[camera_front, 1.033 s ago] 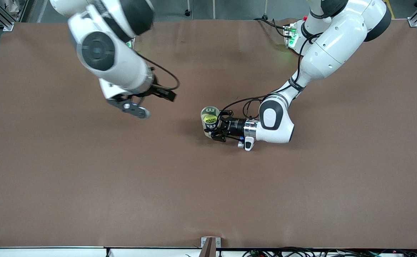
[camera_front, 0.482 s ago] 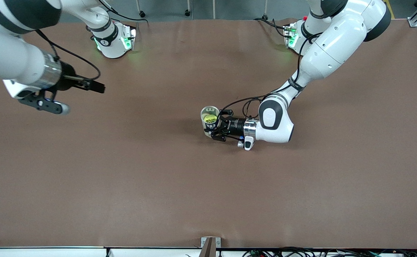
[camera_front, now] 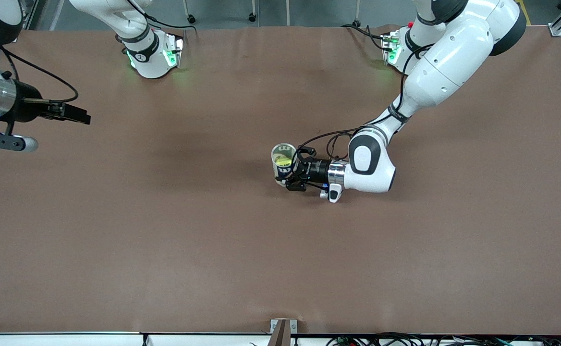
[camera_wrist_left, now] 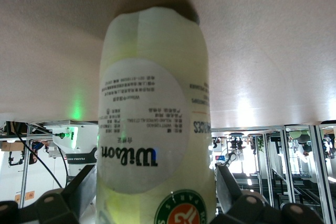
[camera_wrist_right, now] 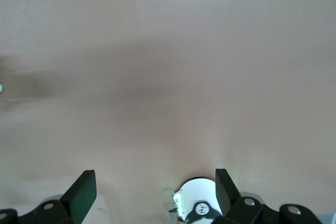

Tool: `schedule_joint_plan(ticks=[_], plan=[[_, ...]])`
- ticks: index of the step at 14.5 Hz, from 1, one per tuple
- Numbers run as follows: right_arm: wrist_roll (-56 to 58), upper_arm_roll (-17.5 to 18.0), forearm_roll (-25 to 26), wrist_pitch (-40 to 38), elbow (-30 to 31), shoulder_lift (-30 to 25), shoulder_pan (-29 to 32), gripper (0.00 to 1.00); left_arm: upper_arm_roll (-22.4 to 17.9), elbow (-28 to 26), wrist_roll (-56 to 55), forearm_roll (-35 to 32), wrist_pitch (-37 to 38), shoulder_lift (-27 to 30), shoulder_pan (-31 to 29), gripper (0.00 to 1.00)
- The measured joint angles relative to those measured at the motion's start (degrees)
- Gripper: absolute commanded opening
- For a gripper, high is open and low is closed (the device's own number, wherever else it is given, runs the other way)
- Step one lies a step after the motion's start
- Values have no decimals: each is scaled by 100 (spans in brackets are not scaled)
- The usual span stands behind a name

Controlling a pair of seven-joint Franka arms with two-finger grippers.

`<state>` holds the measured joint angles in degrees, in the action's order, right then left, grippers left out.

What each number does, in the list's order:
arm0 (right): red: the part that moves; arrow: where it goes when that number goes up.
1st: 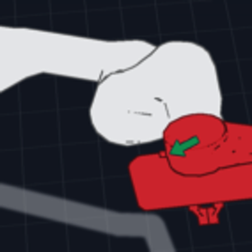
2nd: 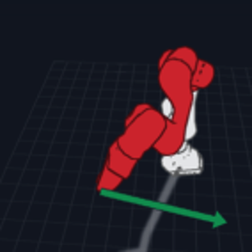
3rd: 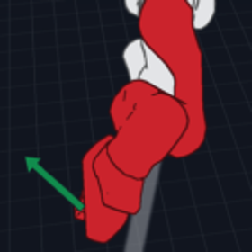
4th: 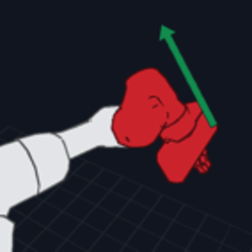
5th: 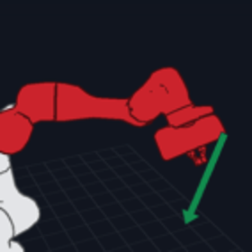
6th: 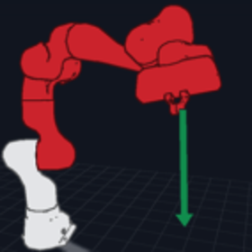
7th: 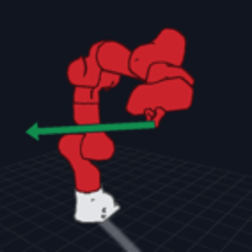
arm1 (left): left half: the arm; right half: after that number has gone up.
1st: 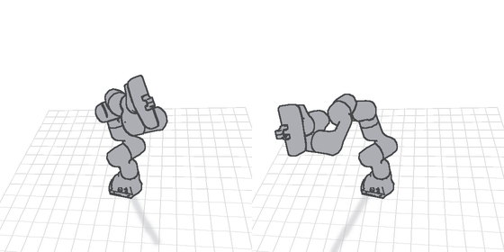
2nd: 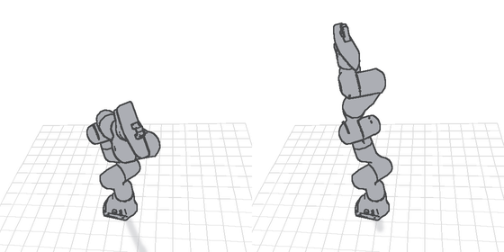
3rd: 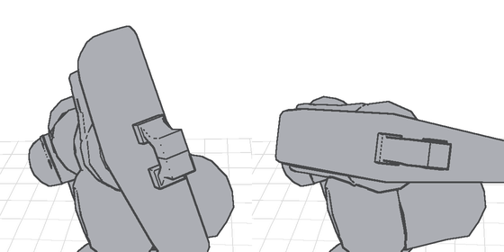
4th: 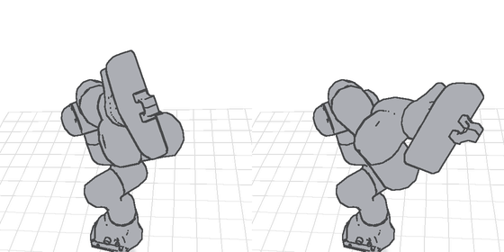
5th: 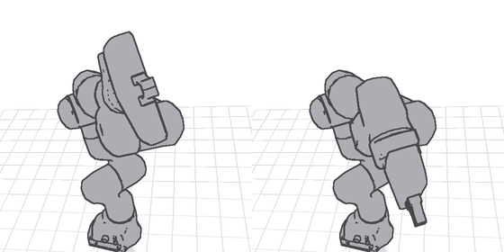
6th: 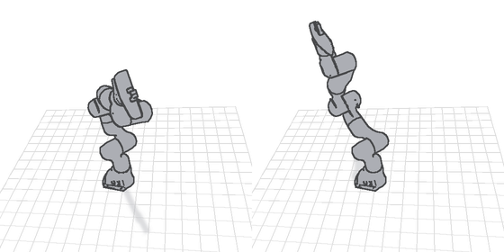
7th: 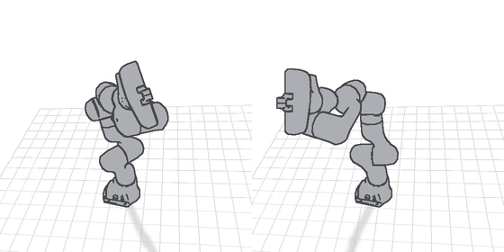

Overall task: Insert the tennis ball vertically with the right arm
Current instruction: 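Lower the can upright onto the table with the left gripper and release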

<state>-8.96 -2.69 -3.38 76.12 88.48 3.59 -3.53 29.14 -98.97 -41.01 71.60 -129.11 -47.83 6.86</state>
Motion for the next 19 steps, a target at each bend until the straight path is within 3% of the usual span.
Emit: schedule_joint_plan(ticks=[5, 12, 19], plan=[[593, -3, 105, 439, -1, -35, 520, 100, -124, -40, -2, 0, 0, -1, -4, 100], [831, 75, 371, 1133, -171, -271, 529, 100, -222, -63, -61, -15, 0, 0, -37, 100], [835, 111, 377, 1368, -450, -279, 528, 100, -259, -65, -314, -575, 1, 0, -193, 100]])
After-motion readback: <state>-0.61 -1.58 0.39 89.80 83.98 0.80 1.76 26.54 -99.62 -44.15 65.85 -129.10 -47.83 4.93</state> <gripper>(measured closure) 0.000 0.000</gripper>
